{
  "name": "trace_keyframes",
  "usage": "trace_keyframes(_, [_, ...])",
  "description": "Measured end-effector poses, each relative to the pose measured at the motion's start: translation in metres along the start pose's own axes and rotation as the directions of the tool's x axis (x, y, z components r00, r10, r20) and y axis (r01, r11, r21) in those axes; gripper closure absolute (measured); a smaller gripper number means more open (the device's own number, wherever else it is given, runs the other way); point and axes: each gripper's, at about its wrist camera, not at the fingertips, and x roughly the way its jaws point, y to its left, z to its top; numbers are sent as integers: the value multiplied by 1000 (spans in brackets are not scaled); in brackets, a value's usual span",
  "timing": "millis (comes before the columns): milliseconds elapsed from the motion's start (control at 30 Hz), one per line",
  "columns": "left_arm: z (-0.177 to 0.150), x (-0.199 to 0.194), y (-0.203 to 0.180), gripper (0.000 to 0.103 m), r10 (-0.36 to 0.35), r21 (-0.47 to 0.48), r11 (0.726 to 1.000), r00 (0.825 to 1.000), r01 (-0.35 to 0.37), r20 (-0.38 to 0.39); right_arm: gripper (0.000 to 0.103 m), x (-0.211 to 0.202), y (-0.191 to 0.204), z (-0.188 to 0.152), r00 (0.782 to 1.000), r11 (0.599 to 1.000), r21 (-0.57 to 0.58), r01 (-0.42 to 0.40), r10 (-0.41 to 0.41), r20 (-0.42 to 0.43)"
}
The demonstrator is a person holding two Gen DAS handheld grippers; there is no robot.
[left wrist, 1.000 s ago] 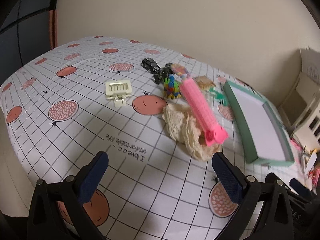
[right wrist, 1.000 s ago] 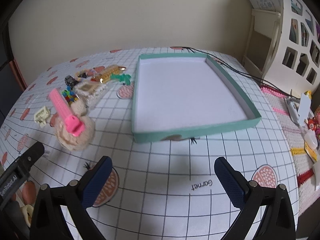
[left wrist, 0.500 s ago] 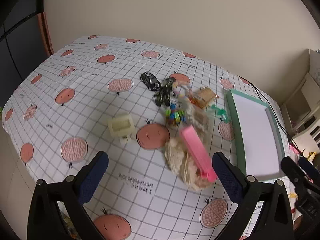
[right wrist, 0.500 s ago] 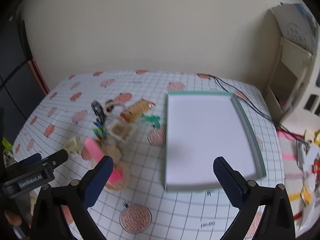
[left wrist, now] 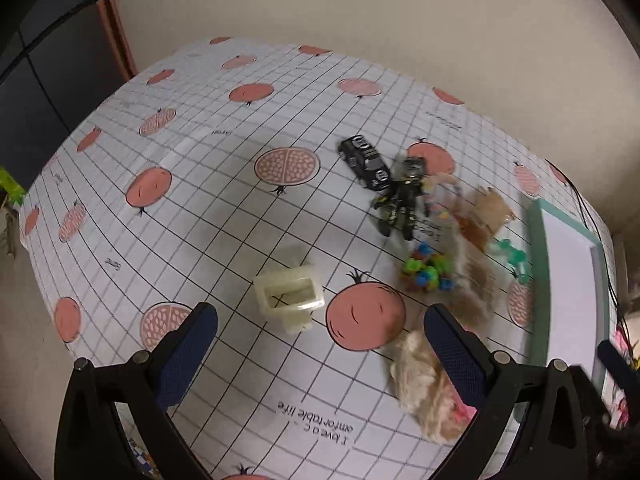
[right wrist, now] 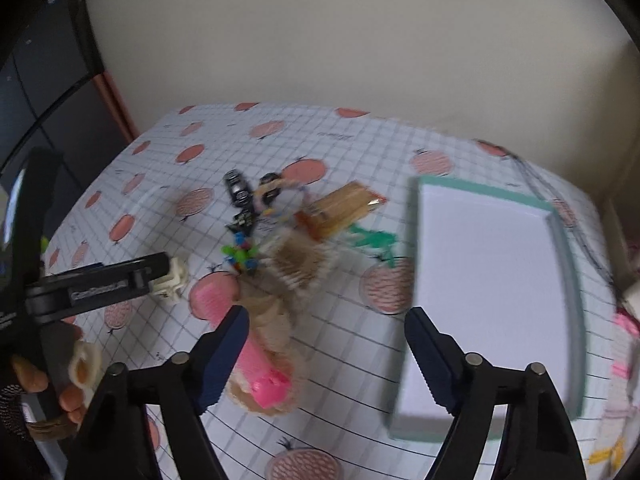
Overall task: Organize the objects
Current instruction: 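Reach the right gripper to the pink hair curler and grasp it, then grasp the cream lace cloth with the left gripper while the right holds the curler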
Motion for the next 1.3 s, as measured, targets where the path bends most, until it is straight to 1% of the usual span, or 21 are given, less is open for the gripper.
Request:
trace_keyframes(33, [-1,6,2,1,-2,-7,1000,1000,2,-17,22,8,4,-1,1000,1000,-5,-23,23,-21])
trace_keyframes(133, [-7,19,7,5,-10,-19,1000,997,8,-70,25,19,13,-6,998,999,-10,-39,38,-54])
trace_keyframes(200, [-11,21,8,5,-16,-17,1000,997,15,-82,27,25,20,-10,996,998,-17,-55,54,-73])
trace_keyframes(267, [-13,22,11,5,-38,-37,999,995,35,-94,30,30,26,-13,994,997,-35,-67,63,-89])
trace_keyframes(333, [-15,21,13,5,-39,-50,998,995,34,-95,37,36,32,-16,991,996,-44,-81,76,-109])
trace_keyframes(367, [-16,22,13,5,-43,-51,998,994,37,-103,38,40,34,-17,990,996,-48,-81,75,-118])
trace_keyframes(400, [-18,22,13,5,-62,-63,996,991,55,-115,40,43,35,-18,989,996,-47,-82,76,-126])
trace_keyframes(433, [-19,21,14,5,-80,-76,995,989,71,-122,44,47,36,-20,986,995,-43,-94,87,-142])
trace_keyframes(500, [-21,20,14,6,-92,-89,993,988,81,-126,53,50,38,-20,983,994,-39,-100,92,-156])
trace_keyframes(567, [-22,21,13,5,-95,-96,992,987,83,-132,55,52,40,-21,982,994,-36,-102,95,-164])
trace_keyframes(633, [-23,23,13,6,-111,-108,989,984,97,-140,65,54,42,-21,978,993,-29,-116,109,-175])
trace_keyframes(700, [-23,23,12,6,-127,-115,987,981,111,-145,67,55,44,-21,977,992,-31,-121,114,-183])
trace_keyframes(800, [-24,23,8,6,-130,-113,987,981,114,-145,69,59,46,-22,974,992,-42,-122,111,-198])
trace_keyframes(833, [-25,24,7,6,-130,-113,987,981,114,-146,75,61,46,-22,973,992,-41,-122,111,-204])
trace_keyframes(1033, [-28,26,3,6,-148,-129,983,976,128,-159,79,63,42,-22,970,992,-26,-127,119,-210])
trace_keyframes(1300, [-30,23,-5,6,-159,-139,981,975,138,-155,81,50,28,-13,970,986,30,-165,168,-175])
